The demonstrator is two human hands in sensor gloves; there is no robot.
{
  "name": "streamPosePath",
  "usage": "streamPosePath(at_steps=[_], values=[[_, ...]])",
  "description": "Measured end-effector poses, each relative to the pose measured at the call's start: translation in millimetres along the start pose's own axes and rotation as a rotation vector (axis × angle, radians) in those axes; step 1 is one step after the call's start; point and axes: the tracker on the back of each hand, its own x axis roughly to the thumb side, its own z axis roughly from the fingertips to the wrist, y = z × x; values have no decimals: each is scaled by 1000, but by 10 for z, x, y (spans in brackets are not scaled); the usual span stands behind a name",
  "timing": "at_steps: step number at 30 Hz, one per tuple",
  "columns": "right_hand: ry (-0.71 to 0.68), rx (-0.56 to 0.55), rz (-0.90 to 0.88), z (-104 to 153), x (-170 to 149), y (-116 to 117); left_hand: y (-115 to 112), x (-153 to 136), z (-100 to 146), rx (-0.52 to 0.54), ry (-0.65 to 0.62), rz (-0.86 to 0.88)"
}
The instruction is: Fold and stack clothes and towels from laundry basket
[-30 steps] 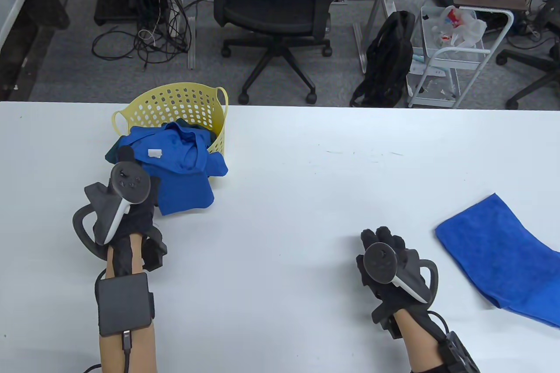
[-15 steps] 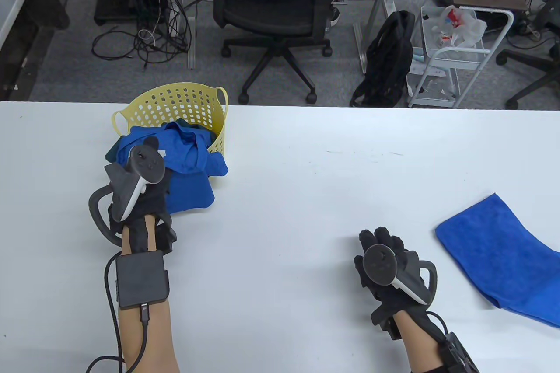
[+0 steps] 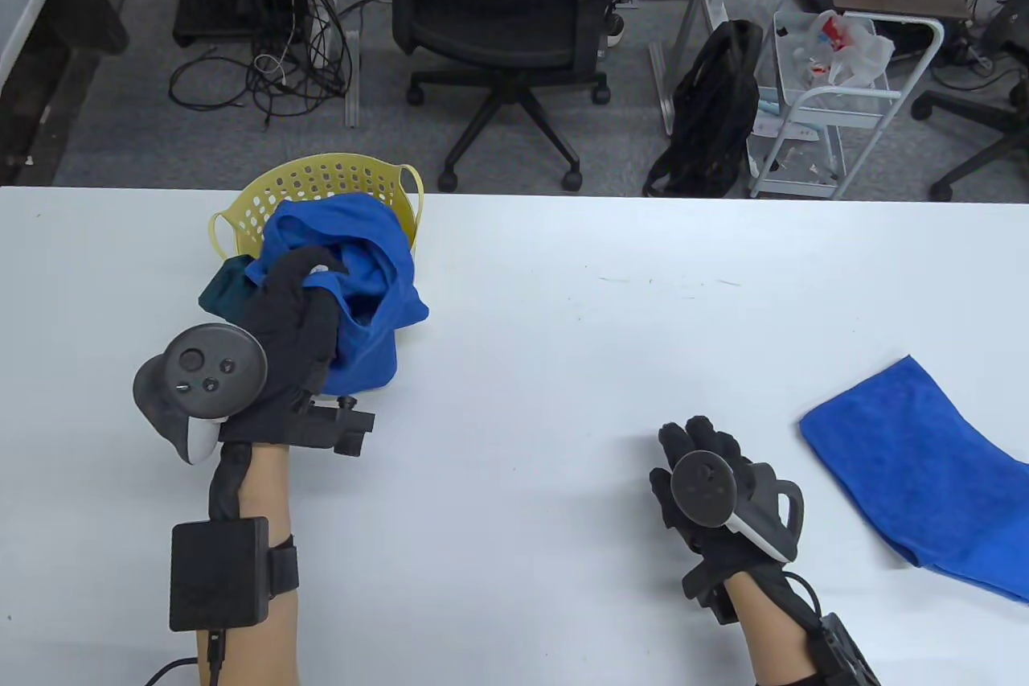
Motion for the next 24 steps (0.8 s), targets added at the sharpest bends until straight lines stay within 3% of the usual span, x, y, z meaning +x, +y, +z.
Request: streamPosePath(at_steps=[3,6,9,12,16,18,21,24], values=[[-7,3,13,-9,14,9,-170,-119,-17,-64,180,-367],[-10,7,12,-14,16,21,-452,-235,-133,-353,389,-646],[-8,8,14,-17,8,33,-676,-291,-261,-429,459,-867],[-3,8,13,-18,-1,37,-809,-285,-371,-475,456,-984],[1,3,16,-14,-8,29,-760,-110,-444,-288,317,-893],[-1,-1,16,-16,-8,28,-673,-10,-475,-267,297,-926],[-7,-4,14,-17,0,31,-416,198,-508,-45,213,-878],[-12,-8,14,-16,5,29,-88,467,-470,169,93,-639]])
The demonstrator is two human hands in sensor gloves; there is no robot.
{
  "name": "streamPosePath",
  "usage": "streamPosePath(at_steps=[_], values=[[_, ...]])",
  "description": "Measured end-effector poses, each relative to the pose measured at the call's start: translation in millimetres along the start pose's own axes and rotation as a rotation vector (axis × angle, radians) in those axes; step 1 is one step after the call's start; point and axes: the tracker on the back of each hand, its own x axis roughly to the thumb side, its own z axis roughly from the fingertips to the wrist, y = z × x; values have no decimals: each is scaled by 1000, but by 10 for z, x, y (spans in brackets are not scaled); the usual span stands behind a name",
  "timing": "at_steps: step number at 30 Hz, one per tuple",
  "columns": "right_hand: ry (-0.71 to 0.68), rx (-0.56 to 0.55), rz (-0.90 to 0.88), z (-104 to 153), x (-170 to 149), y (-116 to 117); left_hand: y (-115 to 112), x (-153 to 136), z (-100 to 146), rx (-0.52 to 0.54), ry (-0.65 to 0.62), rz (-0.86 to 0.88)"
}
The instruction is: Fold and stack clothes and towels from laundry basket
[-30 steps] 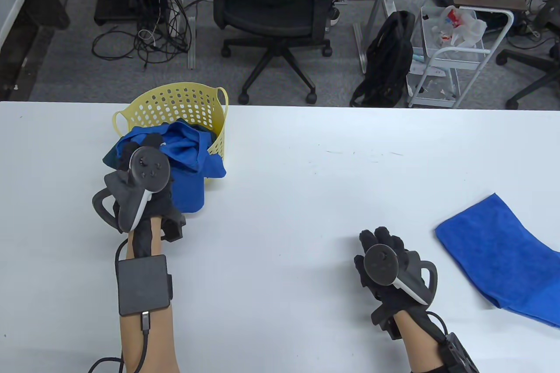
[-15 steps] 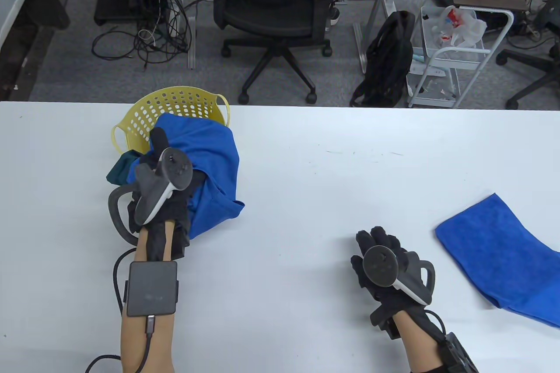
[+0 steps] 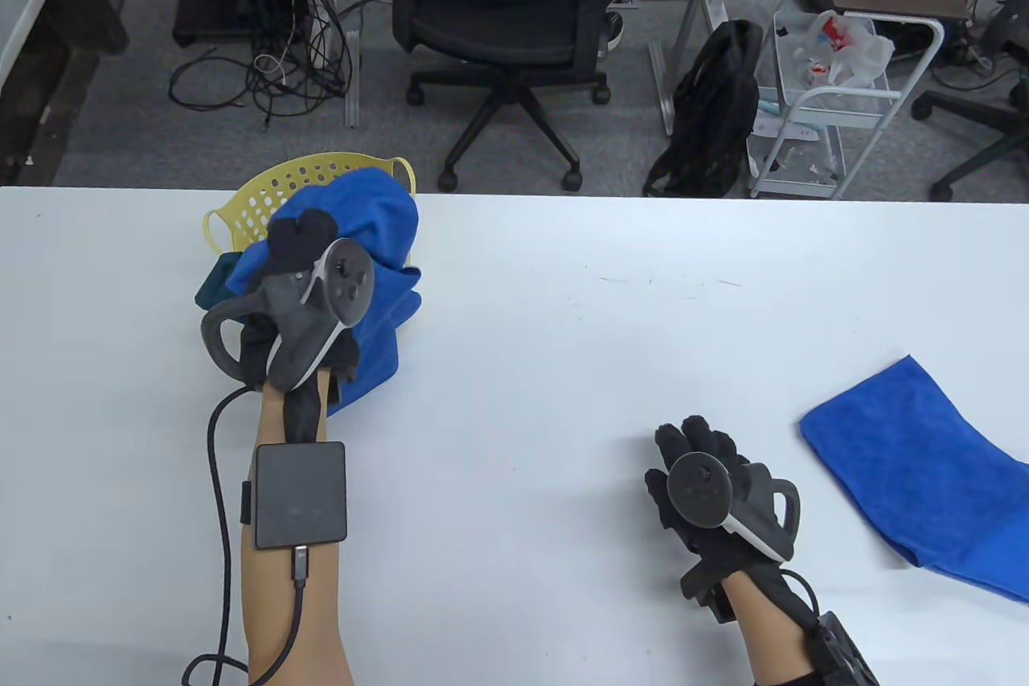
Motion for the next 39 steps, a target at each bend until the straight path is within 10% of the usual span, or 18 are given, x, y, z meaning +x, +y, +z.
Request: streamPosePath(at_steps=[6,10,14,20,24,31,34,39], values=[[4,-11,-39,-5,-41,-28,541,222,228,190,-185,374],[21,-38,-110,-3,-125,-114,604,499,466,78,-305,540],[6,-85,-261,50,-187,-261,6,776,736,-351,-272,418],[-393,-63,-485,157,127,-348,-688,853,1227,-669,-248,507],[-454,-183,-288,220,345,-333,-841,891,1499,-948,-320,642],[-214,-345,-754,216,-34,-498,-884,649,1816,-1009,-503,369],[-147,-246,-698,150,-130,-457,-989,616,2009,-1020,-523,104],[148,-224,-325,76,-203,-237,-1341,363,2117,-918,-245,127]])
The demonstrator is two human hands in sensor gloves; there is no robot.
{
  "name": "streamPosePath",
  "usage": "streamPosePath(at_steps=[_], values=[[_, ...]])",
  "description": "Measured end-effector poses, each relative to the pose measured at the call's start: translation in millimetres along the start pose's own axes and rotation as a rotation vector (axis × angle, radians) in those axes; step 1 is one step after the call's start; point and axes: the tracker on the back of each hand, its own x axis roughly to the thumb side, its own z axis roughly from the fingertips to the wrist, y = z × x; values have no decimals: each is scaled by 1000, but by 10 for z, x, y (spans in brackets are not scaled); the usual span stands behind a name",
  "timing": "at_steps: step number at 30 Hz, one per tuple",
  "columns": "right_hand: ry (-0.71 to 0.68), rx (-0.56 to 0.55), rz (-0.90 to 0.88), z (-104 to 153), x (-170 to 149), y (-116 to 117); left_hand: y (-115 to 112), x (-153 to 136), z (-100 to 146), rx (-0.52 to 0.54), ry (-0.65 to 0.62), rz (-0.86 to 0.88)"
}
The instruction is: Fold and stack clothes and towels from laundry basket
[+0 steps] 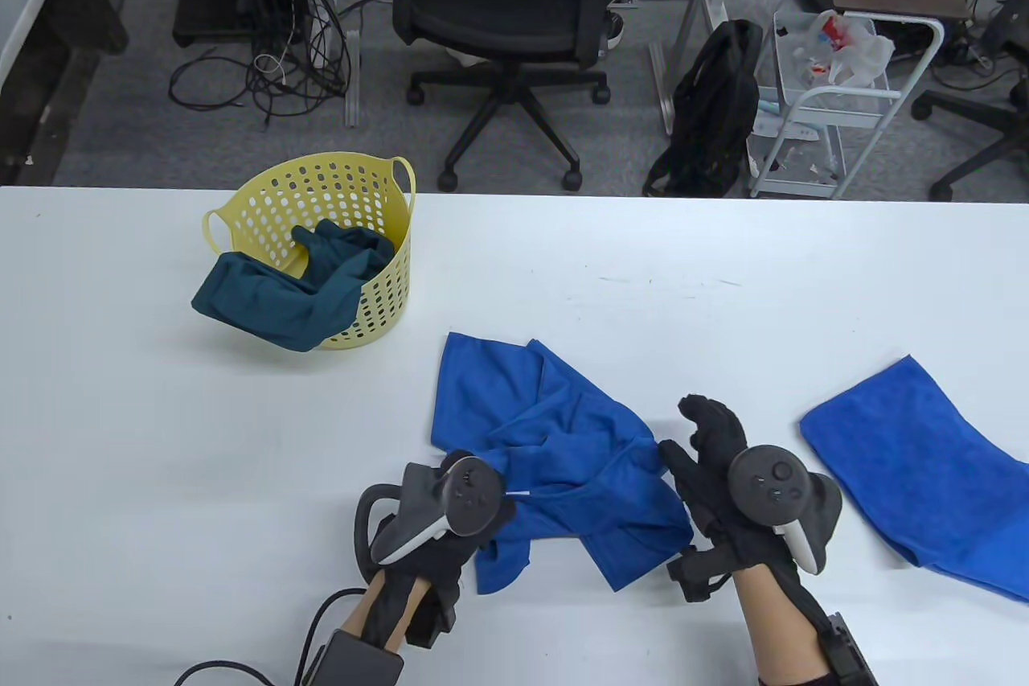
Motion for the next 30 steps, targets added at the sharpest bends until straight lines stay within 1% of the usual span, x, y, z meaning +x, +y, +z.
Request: streamPosePath(at_steps=[1,2,4,5,6,7,8,9,10,11,12,13,14,16,17,18,19,20,21,22,24,26,28,29,30], values=[[7,1,59,14,-8,2,-11,-76,-21,-5,18,30],[-30,-7,81,35,4,-8,-14,-145,-42,9,27,66],[-175,46,32,59,61,2,-4,-217,-61,39,46,131],[-276,170,-8,71,130,52,6,-243,-68,54,51,174],[-281,245,-4,88,173,88,12,-255,-72,59,51,199],[-270,379,35,114,245,156,20,-266,-75,59,51,229],[-248,586,182,149,343,284,30,-277,-75,61,44,258],[-212,700,332,170,393,388,40,-289,-67,81,37,271],[-198,663,452,204,418,470,55,-306,-56,115,27,283],[-202,586,531,208,431,532,73,-328,-43,151,8,294],[-182,498,606,179,428,547,100,-363,-26,192,-15,299],[-157,410,623,130,397,463,141,-419,-10,234,-35,292],[-150,349,549,92,348,357,176,-475,11,261,-24,277],[-64,211,247,33,179,92,231,-602,29,300,14,248],[-25,168,143,13,93,-16,237,-648,19,282,18,224],[12,105,70,-6,-11,-125,220,-683,-15,201,9,187],[29,69,50,-12,-71,-188,184,-687,-48,105,-5,164],[50,36,49,-24,-154,-251,102,-657,-97,-40,-42,146],[67,32,42,-29,-206,-281,31,-610,-128,-117,-78,128],[83,37,23,-36,-256,-300,-38,-532,-151,-167,-125,97],[107,48,-43,-42,-329,-320,-138,-322,-155,-229,-166,1],[109,31,-89,-44,-362,-345,-210,-100,-118,-252,-191,-108],[109,9,-98,-34,-374,-381,-278,28,-95,-219,-238,-156],[106,-11,-101,-24,-385,-423,-307,76,-87,-191,-266,-145],[105,-23,-111,-16,-400,-458,-286,65,-80,-170,-274,-98]])
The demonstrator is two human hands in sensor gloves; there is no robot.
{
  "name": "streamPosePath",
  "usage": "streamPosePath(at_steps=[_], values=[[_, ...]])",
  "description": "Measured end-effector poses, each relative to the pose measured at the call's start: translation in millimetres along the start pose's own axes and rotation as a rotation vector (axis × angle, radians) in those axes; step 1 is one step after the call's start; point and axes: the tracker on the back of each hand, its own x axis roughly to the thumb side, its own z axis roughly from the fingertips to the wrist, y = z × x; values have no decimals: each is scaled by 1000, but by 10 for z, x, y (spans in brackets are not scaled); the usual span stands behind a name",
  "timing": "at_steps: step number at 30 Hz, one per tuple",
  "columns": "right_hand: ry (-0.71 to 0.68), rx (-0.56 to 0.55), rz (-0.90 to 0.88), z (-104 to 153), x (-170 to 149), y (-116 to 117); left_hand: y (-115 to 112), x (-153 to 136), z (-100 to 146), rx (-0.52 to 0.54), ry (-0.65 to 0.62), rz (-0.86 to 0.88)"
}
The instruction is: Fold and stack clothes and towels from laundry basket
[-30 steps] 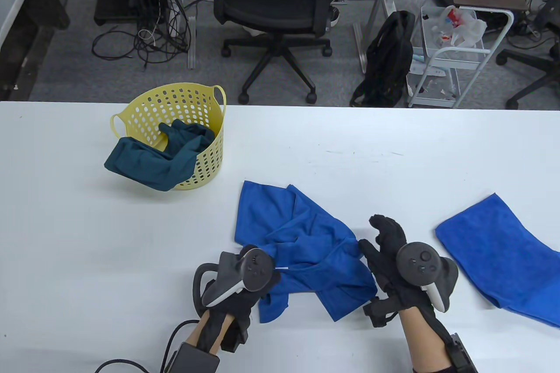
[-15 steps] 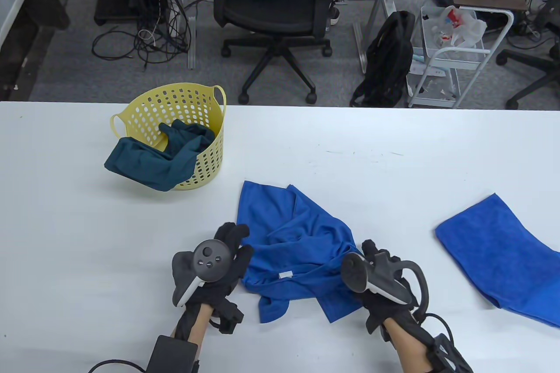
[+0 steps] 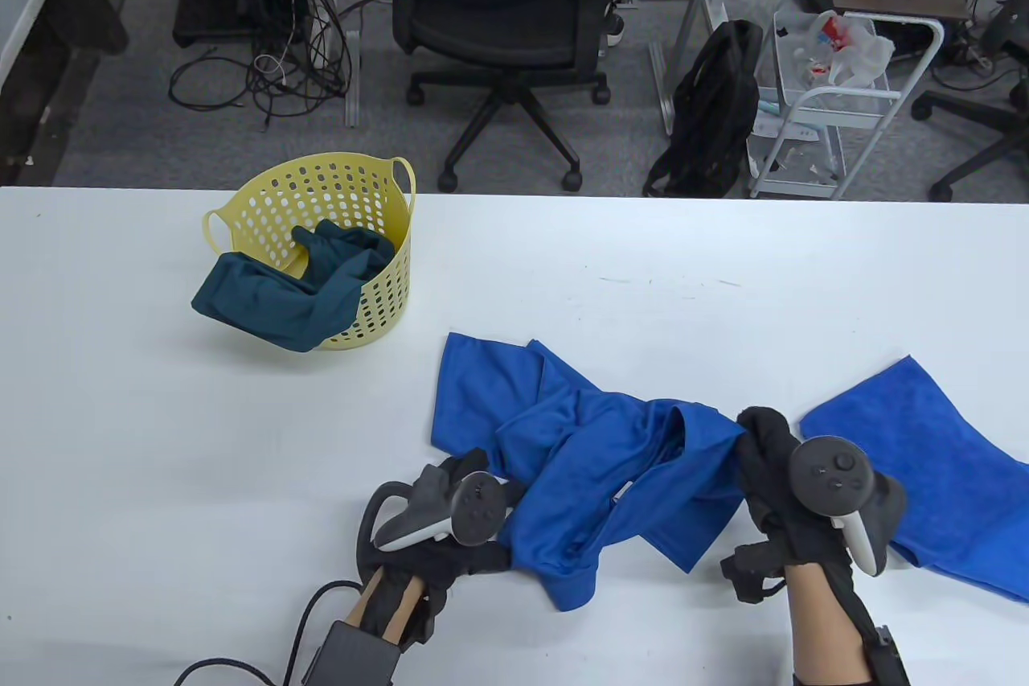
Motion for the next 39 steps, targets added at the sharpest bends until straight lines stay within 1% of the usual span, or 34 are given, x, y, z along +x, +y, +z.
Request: streamPosePath(at_steps=[1,3,5,6,7,8,9,10,12,13,14,15,16,17,18,19,20,22,23,24,25,26,27,28,30,31,32,33,34,35,36,37,39], values=[[2,-12,-14,5,-13,-30,25,-29,19,24,-5,54],[5,-45,-59,13,-59,-106,97,-166,81,110,-29,273],[16,-55,-84,14,-96,-150,113,-246,149,186,55,439],[22,-59,-94,13,-114,-168,119,-254,185,223,102,479],[33,-71,-100,14,-134,-187,131,-223,225,246,127,441],[38,-79,-101,15,-143,-197,134,-178,240,228,105,378],[48,-90,-97,18,-152,-207,128,-64,259,146,68,252],[56,-95,-83,22,-154,-212,93,79,263,35,46,153],[67,-104,-53,29,-152,-210,-17,356,238,-169,47,-23],[64,-107,-38,34,-143,-208,-92,487,215,-188,43,-121],[58,-112,-32,38,-136,-207,-147,555,186,-112,59,-172],[50,-115,-33,40,-128,-208,-183,586,162,-1,108,-197],[41,-109,-41,41,-124,-216,-175,561,145,121,148,-202],[30,-109,-49,44,-124,-227,-116,486,148,201,154,-178],[11,-99,-56,39,-126,-243,-29,366,157,249,147,-121],[-8,-76,-58,31,-130,-255,47,246,175,270,158,-55],[-24,-24,-58,20,-151,-287,184,-36,257,321,167,102],[-56,39,-17,11,-157,-303,329,-416,421,506,245,271],[-73,53,45,7,-150,-302,401,-616,529,586,281,326],[-74,62,90,7,-136,-291,441,-731,598,609,281,356],[-92,79,121,7,-102,-259,482,-844,668,612,251,400],[-112,93,132,7,-68,-224,509,-900,711,600,214,434],[-109,83,145,16,-30,-197,538,-927,753,619,218,444],[-104,66,182,26,1,-190,584,-942,804,647,246,410],[-82,28,271,52,31,-209,649,-945,873,685,281,279],[-73,2,324,67,40,-234,682,-933,903,703,299,180],[-63,-7,356,77,48,-257,709,-912,922,711,316,85],[-40,-40,374,91,50,-276,725,-891,938,736,331,12],[-36,-72,386,98,50,-288,738,-883,942,756,327,-22],[-20,-143,415,112,48,-300,747,-870,951,775,336,-42],[-21,-174,433,117,51,-305,750,-862,961,785,343,-45],[-16,-177,469,119,64,-306,756,-846,962,781,341,-48],[-10,-154,507,125,96,-305,777,-800,966,744,389,-128]])
